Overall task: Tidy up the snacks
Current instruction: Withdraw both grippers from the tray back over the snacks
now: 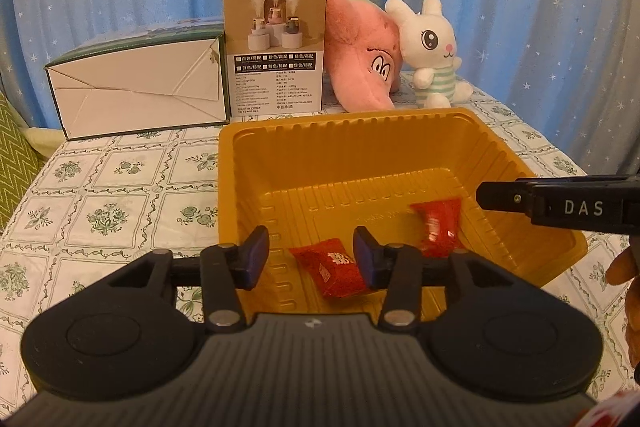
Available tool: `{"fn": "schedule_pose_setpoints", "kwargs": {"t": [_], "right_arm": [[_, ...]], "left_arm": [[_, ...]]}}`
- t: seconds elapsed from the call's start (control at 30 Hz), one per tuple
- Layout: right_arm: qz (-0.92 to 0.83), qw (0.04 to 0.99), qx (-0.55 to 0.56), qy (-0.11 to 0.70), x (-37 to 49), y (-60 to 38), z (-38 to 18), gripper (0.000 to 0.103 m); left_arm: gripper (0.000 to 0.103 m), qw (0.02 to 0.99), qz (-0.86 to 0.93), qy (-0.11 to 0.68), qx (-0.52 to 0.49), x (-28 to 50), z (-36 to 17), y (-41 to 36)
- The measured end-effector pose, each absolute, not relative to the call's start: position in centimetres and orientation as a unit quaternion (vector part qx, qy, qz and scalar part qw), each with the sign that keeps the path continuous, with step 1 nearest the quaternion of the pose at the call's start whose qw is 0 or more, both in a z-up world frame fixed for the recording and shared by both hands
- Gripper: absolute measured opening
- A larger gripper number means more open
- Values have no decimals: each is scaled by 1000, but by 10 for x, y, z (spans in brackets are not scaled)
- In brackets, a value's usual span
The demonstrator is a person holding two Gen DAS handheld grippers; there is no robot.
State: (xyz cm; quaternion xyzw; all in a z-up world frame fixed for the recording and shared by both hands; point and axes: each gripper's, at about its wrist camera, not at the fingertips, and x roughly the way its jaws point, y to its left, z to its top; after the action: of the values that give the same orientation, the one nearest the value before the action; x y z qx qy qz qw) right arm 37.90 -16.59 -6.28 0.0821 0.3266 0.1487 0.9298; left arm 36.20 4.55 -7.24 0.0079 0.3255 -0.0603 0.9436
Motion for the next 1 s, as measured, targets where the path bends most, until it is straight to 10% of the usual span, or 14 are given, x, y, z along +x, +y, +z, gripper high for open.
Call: {"fn": "schedule_pose_setpoints", "kwargs": {"t": [1.0], "right_arm": [[96, 948, 116, 280, 171, -211, -15, 64]], "left_arm": [[64, 961, -29, 275, -22, 161, -19, 37]]}}
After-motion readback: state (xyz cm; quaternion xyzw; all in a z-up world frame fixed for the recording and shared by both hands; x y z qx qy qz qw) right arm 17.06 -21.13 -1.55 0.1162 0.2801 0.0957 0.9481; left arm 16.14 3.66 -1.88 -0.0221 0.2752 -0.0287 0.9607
